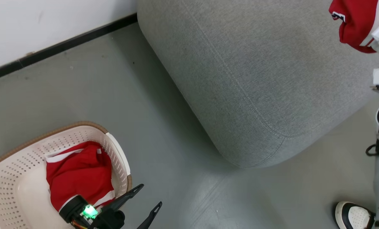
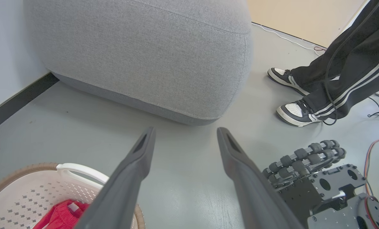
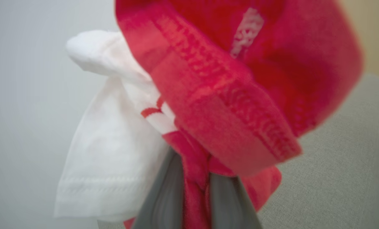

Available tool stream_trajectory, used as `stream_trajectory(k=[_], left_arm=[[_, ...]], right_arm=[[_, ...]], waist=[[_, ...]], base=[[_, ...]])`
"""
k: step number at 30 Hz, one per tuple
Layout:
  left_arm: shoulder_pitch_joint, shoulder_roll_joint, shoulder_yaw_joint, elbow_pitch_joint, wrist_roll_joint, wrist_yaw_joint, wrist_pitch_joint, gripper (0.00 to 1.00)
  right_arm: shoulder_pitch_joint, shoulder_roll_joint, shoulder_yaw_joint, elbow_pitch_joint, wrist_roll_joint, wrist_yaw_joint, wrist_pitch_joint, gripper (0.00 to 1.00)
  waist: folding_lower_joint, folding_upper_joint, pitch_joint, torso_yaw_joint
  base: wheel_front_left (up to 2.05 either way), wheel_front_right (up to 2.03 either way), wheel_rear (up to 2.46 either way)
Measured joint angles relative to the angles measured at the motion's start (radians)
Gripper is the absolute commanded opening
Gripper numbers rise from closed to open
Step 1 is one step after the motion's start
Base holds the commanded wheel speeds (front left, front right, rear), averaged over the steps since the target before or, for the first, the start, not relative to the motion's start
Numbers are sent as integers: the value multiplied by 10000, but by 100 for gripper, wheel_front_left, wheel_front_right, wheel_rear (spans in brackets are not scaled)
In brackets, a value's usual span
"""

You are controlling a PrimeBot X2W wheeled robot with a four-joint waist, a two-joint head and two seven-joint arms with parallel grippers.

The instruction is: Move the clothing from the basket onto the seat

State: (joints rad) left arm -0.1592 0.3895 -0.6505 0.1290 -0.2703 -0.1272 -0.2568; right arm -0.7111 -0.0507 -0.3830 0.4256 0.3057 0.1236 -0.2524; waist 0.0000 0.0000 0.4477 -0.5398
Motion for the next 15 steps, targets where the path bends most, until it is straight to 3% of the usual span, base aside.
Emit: stream_trajectory(k=[15], left_arm=[[-233, 278, 433, -871, 288, 81, 0, 100]], right_arm=[[-1910, -713, -784, 2546, -690, 0, -27, 0]], waist=[[0, 0, 792, 465]], base=[[0, 0, 0]])
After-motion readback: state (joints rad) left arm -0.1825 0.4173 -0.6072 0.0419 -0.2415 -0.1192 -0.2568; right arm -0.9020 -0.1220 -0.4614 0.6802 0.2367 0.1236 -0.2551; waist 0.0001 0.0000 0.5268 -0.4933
